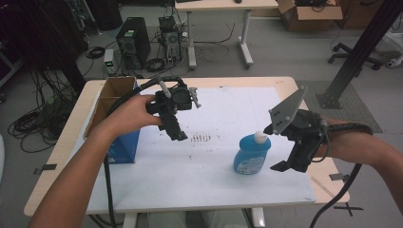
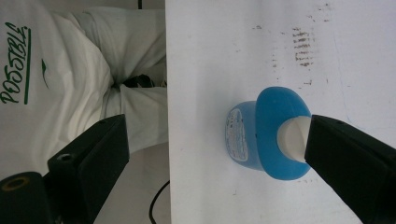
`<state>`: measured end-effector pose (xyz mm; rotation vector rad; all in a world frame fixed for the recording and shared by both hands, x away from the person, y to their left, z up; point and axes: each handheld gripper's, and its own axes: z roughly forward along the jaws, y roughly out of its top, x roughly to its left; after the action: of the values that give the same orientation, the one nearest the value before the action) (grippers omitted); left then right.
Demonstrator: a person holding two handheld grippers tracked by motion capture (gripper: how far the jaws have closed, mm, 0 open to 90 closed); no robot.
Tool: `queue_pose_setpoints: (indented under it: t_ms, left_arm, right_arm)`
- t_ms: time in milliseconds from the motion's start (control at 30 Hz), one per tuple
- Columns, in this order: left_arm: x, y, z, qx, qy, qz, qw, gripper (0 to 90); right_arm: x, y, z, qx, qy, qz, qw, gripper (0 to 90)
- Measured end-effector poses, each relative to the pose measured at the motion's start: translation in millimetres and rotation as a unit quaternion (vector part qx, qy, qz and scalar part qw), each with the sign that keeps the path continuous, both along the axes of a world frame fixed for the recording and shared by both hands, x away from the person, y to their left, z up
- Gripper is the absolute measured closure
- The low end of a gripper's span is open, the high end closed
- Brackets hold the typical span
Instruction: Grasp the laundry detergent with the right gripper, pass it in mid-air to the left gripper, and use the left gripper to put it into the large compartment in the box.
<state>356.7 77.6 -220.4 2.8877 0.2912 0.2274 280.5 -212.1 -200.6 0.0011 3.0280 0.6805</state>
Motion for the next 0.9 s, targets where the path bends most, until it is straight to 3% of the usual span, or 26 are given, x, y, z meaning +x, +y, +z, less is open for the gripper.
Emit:
queue_pose_setpoints:
  t_ms: [900]
  left_arm:
    - [-1.6, -0.8, -2.5, -0.002, 0.001, 0.005, 1.0000, 5.4]
  right_arm:
    - [4.1, -11.2, 4.6, 0.012, -0.008, -0.008, 0.9999, 6.0]
